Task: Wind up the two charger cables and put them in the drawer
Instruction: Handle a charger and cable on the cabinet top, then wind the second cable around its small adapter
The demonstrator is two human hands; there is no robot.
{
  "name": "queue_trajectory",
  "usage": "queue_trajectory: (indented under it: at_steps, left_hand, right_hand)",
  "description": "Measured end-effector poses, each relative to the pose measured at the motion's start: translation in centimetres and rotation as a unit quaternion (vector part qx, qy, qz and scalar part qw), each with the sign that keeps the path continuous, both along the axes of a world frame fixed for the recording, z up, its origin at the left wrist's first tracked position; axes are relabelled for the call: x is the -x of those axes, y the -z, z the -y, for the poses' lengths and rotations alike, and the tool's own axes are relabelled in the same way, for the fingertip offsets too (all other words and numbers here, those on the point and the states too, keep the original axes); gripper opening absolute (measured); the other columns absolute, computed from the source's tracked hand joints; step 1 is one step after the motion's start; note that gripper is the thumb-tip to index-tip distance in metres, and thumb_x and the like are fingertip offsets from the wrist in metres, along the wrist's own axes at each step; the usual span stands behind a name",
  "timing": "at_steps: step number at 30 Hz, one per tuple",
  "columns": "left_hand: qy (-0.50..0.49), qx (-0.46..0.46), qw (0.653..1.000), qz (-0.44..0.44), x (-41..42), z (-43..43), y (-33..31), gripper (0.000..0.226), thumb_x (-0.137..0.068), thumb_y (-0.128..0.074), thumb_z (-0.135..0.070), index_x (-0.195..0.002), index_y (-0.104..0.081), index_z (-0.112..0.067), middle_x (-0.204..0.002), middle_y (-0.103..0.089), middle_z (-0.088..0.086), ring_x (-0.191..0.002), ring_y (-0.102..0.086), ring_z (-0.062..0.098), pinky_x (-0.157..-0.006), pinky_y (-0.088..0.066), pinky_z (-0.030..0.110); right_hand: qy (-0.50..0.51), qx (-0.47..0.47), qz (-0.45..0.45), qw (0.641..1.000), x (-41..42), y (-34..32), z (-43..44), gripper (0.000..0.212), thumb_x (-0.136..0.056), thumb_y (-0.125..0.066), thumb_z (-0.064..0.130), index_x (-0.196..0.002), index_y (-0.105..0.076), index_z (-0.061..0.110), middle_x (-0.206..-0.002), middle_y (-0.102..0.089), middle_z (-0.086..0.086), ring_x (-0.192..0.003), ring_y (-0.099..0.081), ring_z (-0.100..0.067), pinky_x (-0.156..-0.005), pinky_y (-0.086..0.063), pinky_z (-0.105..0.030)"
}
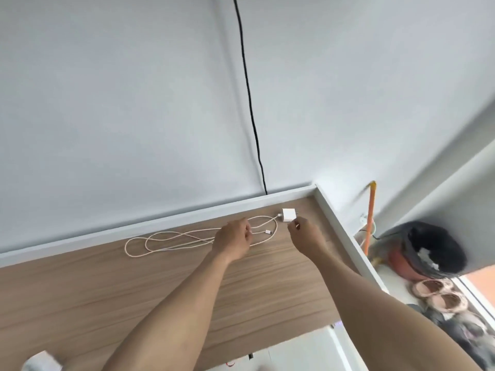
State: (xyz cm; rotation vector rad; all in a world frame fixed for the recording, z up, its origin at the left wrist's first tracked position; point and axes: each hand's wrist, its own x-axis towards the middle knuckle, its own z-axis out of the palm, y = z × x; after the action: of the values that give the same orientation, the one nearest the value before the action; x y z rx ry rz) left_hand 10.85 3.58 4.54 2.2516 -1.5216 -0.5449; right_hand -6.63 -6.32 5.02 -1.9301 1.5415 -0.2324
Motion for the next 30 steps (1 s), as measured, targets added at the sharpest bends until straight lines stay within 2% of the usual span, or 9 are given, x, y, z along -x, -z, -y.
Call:
queue_trajectory:
  at_steps: [4,7,12,15,17,21,23,27,30]
  left_hand:
    - [0.004,-0.018,1.000,-0.019,3.0,5.0,2.0,0.023,-0.091,-0.051,-0.026,-0.112,-0.058,-0.020,-0.108,-0.068,0.004,-0.099,-0.063,0.027,-0.075,-0.045,0.031]
    - [0.031,-0.026,0.999,-0.026,4.3,8.8,3.6,0.033,-0.090,-0.053,-0.025,-0.121,-0.056,-0.018,-0.118,-0.063,0.005,-0.111,-0.058,0.026,-0.087,-0.049,0.037]
    - [0.057,-0.032,0.998,0.013,6.5,13.8,6.7,0.049,-0.088,-0.062,-0.026,-0.133,-0.048,-0.013,-0.135,-0.050,0.008,-0.126,-0.043,0.029,-0.103,-0.038,0.039]
    - [0.071,-0.062,0.995,0.030,7.5,15.4,8.4,0.058,-0.087,-0.063,-0.030,-0.140,-0.041,-0.016,-0.142,-0.042,0.007,-0.129,-0.039,0.030,-0.103,-0.039,0.041]
    - [0.079,-0.079,0.993,0.030,8.1,15.9,9.0,0.061,-0.088,-0.063,-0.028,-0.142,-0.037,-0.017,-0.145,-0.035,0.006,-0.130,-0.039,0.030,-0.102,-0.040,0.039]
    - [0.057,-0.084,0.992,0.078,9.1,15.8,9.3,0.053,-0.090,-0.060,-0.019,-0.139,-0.040,-0.015,-0.137,-0.037,0.013,-0.120,-0.045,0.032,-0.091,-0.046,0.042]
    - [0.050,-0.096,0.991,0.075,9.4,15.5,9.3,0.046,-0.089,-0.060,-0.017,-0.132,-0.045,-0.010,-0.132,-0.038,0.015,-0.116,-0.049,0.034,-0.087,-0.049,0.044]
    - [0.020,-0.090,0.996,-0.006,10.0,14.4,8.4,0.050,-0.083,-0.065,-0.029,-0.125,-0.049,-0.007,-0.127,-0.041,0.011,-0.108,-0.055,0.032,-0.084,-0.050,0.040]
    - [-0.065,-0.035,0.986,-0.148,10.7,13.8,5.8,0.054,-0.074,-0.071,-0.033,-0.115,-0.046,-0.009,-0.111,-0.052,0.005,-0.092,-0.059,0.026,-0.075,-0.050,0.035]
  right_hand:
    - [0.002,-0.048,0.000,0.999,3.7,1.2,2.8,0.022,-0.094,-0.047,0.030,-0.098,-0.063,0.014,-0.090,-0.064,-0.005,-0.081,-0.056,-0.023,-0.069,-0.041,-0.029]
    - [0.011,-0.066,0.010,0.998,6.3,1.6,3.4,0.021,-0.094,-0.046,0.031,-0.094,-0.062,0.016,-0.085,-0.064,-0.002,-0.075,-0.056,-0.019,-0.066,-0.041,-0.028]
    - [0.003,-0.081,-0.020,0.996,10.2,2.8,2.0,0.022,-0.094,-0.046,0.034,-0.098,-0.062,0.018,-0.087,-0.065,0.000,-0.077,-0.058,-0.019,-0.068,-0.045,-0.029]
    - [-0.007,-0.077,-0.021,0.997,11.4,2.9,2.0,0.020,-0.094,-0.047,0.033,-0.096,-0.061,0.019,-0.087,-0.065,0.002,-0.074,-0.057,-0.016,-0.069,-0.046,-0.030]
    - [0.002,-0.065,-0.016,0.998,11.9,2.7,2.5,0.018,-0.095,-0.047,0.031,-0.097,-0.060,0.020,-0.088,-0.063,0.005,-0.075,-0.055,-0.014,-0.067,-0.042,-0.027]
    - [0.018,-0.048,0.001,0.999,12.7,2.3,2.8,0.018,-0.096,-0.046,0.030,-0.103,-0.061,0.021,-0.083,-0.059,0.008,-0.075,-0.053,-0.011,-0.060,-0.038,-0.021]
    - [0.020,-0.053,0.002,0.998,13.0,2.2,2.8,0.019,-0.096,-0.045,0.031,-0.104,-0.061,0.022,-0.082,-0.058,0.009,-0.075,-0.053,-0.010,-0.056,-0.036,-0.014]
    - [0.017,-0.057,-0.001,0.998,13.1,1.9,2.8,0.021,-0.096,-0.045,0.032,-0.103,-0.061,0.020,-0.085,-0.057,0.008,-0.080,-0.054,-0.013,-0.067,-0.040,-0.024]
    - [0.020,-0.058,0.025,0.998,12.2,1.1,2.7,0.024,-0.096,-0.045,0.034,-0.105,-0.061,0.019,-0.089,-0.058,0.006,-0.082,-0.055,-0.013,-0.072,-0.042,-0.026]
